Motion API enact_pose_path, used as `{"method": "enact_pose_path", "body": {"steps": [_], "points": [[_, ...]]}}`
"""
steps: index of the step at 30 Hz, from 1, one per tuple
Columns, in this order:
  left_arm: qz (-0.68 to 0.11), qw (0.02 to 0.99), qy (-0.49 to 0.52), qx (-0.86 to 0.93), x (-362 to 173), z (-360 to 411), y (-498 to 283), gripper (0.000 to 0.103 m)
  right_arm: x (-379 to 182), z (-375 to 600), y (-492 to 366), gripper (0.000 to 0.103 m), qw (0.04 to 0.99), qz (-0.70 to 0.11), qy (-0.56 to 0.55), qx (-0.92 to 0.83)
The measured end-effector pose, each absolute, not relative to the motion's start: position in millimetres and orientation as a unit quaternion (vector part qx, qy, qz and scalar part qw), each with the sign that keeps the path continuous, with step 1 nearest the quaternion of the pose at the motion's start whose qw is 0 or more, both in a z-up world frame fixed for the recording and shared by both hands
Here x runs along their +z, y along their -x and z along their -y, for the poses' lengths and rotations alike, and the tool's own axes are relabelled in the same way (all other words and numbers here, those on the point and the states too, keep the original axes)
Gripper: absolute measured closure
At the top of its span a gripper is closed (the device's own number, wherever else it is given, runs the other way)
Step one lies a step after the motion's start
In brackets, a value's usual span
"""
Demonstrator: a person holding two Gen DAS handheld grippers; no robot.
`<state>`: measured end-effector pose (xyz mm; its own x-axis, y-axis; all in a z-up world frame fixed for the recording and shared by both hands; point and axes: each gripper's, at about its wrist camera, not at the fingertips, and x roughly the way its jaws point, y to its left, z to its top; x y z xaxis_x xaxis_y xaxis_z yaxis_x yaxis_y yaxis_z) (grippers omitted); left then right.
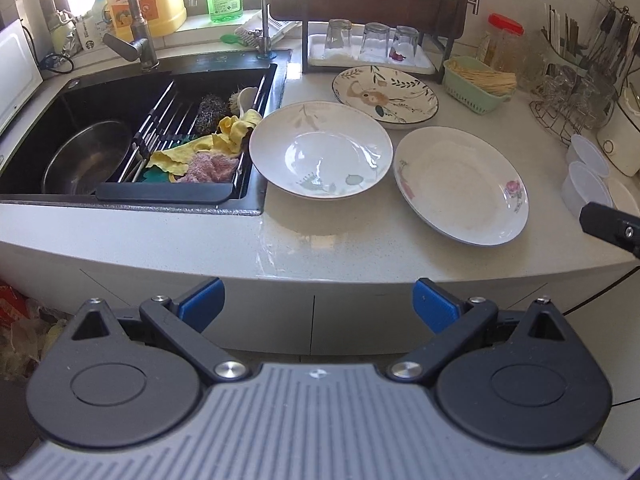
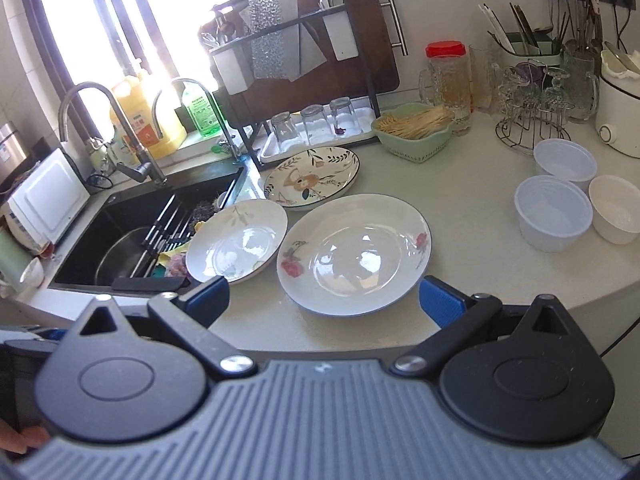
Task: Organize plates and bowls
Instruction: 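Move both grippers toward the rim of the white leaf-pattern plate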
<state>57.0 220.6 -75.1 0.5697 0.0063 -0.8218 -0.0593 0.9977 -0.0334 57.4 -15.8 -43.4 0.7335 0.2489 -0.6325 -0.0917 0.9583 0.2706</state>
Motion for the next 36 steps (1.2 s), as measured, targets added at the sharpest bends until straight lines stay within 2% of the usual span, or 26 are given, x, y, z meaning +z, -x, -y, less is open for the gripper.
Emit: {"method": "enact_pose_path", "body": {"steps": [11,16,20,25,29,33,36], "points": [[-0.466,0.885,0.016,-0.016,-91.4,-278.4,-120.4,0.001,-65.5,-38.8,-89.2,0.000,0.919,-0.364,-0.144,0.051],[-0.464,0.884,0.025,-0.049,-105.4,-300.3,-152.4,0.001,-70.4,-67.2,-103.6,0.005,0.922,-0.360,-0.137,0.039],[-0.456,0.887,0.038,-0.067,-117.6,-309.4,-171.4,0.001,-73.2,-84.1,-117.0,0.026,0.926,-0.356,-0.122,0.025],[-0.447,0.889,0.040,-0.092,-133.9,-317.5,-195.7,0.002,-90.3,-93.2,-136.3,0.031,0.915,-0.375,-0.150,0.025],[-0.438,0.891,0.059,-0.103,-143.6,-332.9,-216.1,0.005,-104.0,-104.7,-148.5,0.054,0.906,-0.395,-0.154,0.005],[-0.439,0.888,0.074,-0.115,-151.3,-348.2,-237.9,0.013,-113.9,-111.2,-159.1,0.064,0.896,-0.405,-0.179,-0.005],[-0.441,0.885,0.080,-0.128,-157.4,-356.0,-252.4,0.016,-121.9,-116.5,-166.2,0.067,0.889,-0.413,-0.197,-0.012]]}}
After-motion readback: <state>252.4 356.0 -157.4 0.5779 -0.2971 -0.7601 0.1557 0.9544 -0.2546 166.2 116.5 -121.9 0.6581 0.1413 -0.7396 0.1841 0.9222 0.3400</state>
